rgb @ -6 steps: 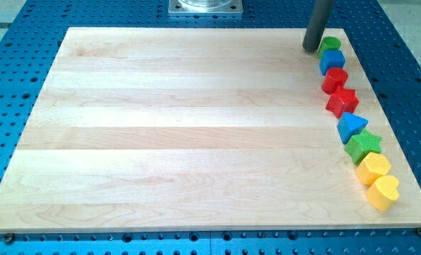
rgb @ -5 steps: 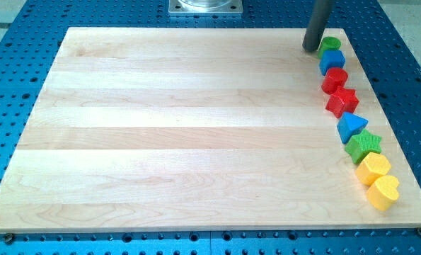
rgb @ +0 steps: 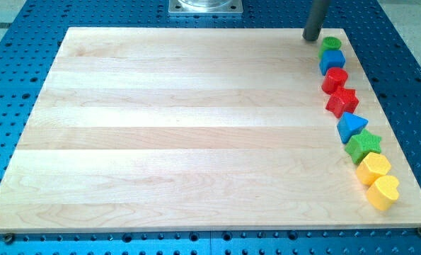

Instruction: Separate the cube from the line of blocks

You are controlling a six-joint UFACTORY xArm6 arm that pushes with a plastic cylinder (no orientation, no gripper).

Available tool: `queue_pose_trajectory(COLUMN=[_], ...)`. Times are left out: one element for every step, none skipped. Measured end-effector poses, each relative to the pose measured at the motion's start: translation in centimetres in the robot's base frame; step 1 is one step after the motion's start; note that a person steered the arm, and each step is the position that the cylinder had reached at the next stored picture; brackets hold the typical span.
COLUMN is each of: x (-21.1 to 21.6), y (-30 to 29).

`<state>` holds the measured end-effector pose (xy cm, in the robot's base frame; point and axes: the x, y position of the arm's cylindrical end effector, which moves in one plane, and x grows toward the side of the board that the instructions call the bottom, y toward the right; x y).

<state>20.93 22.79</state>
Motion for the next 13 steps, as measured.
queue_pose_trajectory(x=[0.9,7.3,10.7,10.6,10.6,10.6,10.6,10.6,10.6,10.1,8.5,7.6,6.8], y=[3.8,8.1,8.1,7.4,6.3,3.5,0.5,0.3,-1.1,-2.4,-2.5,-5.3,-8.3])
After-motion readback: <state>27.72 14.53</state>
